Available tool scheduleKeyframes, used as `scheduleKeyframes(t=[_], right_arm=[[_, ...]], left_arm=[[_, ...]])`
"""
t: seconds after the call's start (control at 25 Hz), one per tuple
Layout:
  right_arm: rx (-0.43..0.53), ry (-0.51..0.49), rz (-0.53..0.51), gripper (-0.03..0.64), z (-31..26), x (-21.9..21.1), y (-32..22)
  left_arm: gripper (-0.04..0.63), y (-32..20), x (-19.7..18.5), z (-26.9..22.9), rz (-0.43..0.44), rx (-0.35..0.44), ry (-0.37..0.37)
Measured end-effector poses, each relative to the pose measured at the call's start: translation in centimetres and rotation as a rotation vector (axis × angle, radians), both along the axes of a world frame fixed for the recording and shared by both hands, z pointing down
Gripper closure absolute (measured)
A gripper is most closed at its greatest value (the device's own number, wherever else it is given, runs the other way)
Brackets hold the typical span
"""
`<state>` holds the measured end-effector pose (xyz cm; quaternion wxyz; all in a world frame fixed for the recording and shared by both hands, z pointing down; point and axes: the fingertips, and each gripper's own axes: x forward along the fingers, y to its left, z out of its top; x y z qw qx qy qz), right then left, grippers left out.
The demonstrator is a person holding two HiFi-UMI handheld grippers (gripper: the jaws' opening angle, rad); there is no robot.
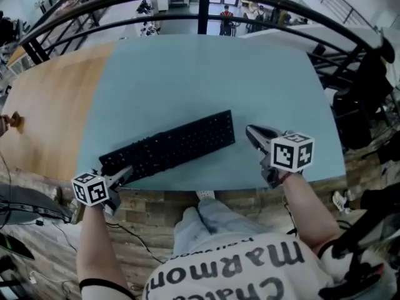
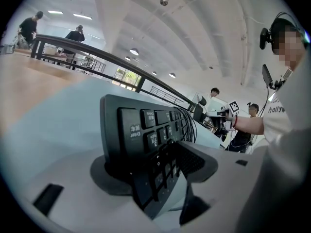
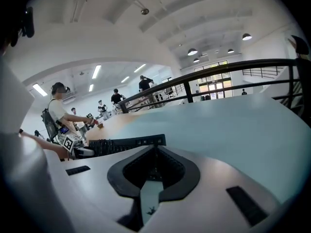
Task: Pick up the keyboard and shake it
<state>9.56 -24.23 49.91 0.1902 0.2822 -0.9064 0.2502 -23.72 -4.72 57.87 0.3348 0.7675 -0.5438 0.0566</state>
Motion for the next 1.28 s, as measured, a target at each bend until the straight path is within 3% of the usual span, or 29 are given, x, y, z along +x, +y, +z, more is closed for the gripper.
scheduleKeyframes(t=[0.2, 0.44, 0.72, 0.76, 0.84, 1.08, 1.28], right_arm=[[-0.043, -0.019, -0.003, 0.571, 0.7, 1.3, -1.6], [-0.072, 0.012, -0.069, 0.571, 2.2, 0.0, -3.1], [-0.095, 0.059, -0.272, 0.569, 3.1, -2.3, -4.6], [-0.104, 0.062, -0.299, 0.554, 3.2, -2.7, -4.7], [-0.124, 0.077, -0.360, 0.409, 3.7, -3.7, -4.8], [-0.162, 0.105, -0.449, 0.402, 5.0, -6.3, -5.4], [-0.198, 0.250, -0.516, 0.403, 7.0, -6.9, -4.7]], left_arm=[[0.324, -0.6, 0.6, -0.4, -0.003, 0.002, -0.011], [0.322, -0.2, 0.6, 0.1, -0.004, 0.003, -0.009], [0.314, -0.4, 0.7, 0.4, -0.019, -0.017, -0.007], [0.314, -0.6, 0.6, 0.3, -0.018, -0.019, -0.004], [0.311, -0.9, 0.7, 0.2, -0.022, -0.035, -0.005], [0.308, -0.8, 0.6, 0.6, -0.025, -0.063, 0.006], [0.308, -0.6, 0.4, 0.4, -0.028, -0.053, -0.006]])
